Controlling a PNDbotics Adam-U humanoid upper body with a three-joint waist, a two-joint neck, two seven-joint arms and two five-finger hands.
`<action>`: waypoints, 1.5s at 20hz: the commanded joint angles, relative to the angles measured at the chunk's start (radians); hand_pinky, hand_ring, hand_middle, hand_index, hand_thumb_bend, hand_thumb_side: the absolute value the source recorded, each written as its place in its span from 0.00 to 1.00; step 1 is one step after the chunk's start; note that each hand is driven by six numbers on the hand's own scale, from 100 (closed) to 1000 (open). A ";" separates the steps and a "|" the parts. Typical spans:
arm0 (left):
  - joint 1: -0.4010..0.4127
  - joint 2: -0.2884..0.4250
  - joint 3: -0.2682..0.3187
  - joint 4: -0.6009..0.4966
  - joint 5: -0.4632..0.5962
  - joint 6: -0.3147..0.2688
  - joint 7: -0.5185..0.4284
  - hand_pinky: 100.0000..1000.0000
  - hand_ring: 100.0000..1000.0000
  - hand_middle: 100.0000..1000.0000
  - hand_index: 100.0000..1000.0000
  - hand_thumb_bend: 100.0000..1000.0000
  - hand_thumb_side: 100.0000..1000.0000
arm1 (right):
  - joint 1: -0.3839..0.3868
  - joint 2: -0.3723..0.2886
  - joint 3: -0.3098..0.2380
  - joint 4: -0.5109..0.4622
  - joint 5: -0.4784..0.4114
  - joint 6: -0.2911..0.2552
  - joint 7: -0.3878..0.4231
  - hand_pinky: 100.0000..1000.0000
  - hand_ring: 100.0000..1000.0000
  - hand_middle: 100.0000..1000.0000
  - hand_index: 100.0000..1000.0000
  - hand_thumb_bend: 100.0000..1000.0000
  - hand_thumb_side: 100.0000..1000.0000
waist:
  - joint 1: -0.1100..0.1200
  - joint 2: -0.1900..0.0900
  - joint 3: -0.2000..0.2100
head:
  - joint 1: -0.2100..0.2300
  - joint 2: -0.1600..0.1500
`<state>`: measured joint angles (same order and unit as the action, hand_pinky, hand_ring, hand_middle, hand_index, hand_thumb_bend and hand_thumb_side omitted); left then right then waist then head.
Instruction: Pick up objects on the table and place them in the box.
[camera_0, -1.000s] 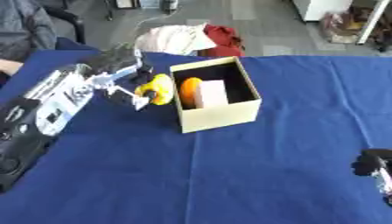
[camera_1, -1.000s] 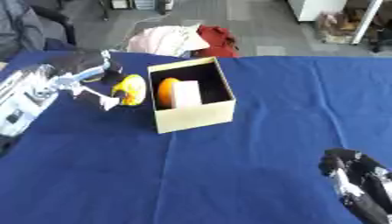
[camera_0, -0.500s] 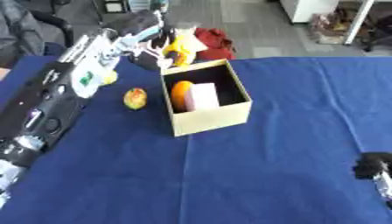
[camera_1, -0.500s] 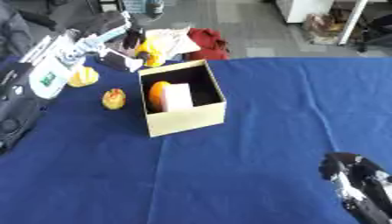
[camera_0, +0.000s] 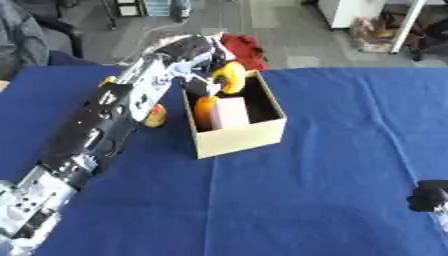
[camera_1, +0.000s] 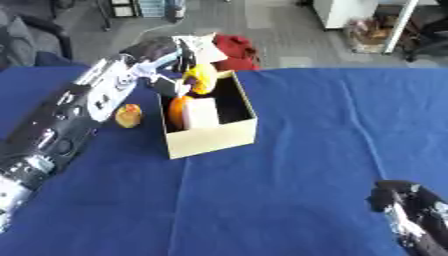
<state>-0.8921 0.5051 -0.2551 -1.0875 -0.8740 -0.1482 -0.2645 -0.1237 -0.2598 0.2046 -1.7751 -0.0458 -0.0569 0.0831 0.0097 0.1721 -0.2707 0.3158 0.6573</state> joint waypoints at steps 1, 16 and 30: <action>-0.027 0.011 0.002 -0.005 -0.018 -0.010 0.000 0.71 0.58 0.59 0.82 0.10 0.08 | -0.010 -0.008 -0.001 -0.011 -0.005 -0.003 0.004 0.59 0.59 0.55 0.66 0.00 0.43 | -0.017 -0.002 -0.001 | 0.003 -0.015; 0.131 0.285 0.076 -0.296 0.150 0.019 -0.096 0.75 0.63 0.63 0.82 0.16 0.10 | -0.001 -0.023 -0.024 -0.009 0.010 -0.007 -0.016 0.59 0.59 0.55 0.66 0.00 0.43 | 0.007 0.000 0.041 | -0.047 -0.018; 0.119 0.206 0.095 0.045 -0.045 0.002 -0.201 0.76 0.65 0.66 0.84 0.28 0.26 | -0.002 -0.023 -0.021 -0.008 0.007 -0.006 -0.014 0.59 0.59 0.55 0.66 0.00 0.43 | -0.004 0.002 0.044 | -0.047 -0.014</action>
<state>-0.7514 0.7003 -0.1741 -1.0587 -0.8943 -0.1394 -0.4683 -0.1179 -0.2654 0.1862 -1.7719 -0.0382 -0.0613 0.0690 0.0099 0.1733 -0.2268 0.2664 0.6496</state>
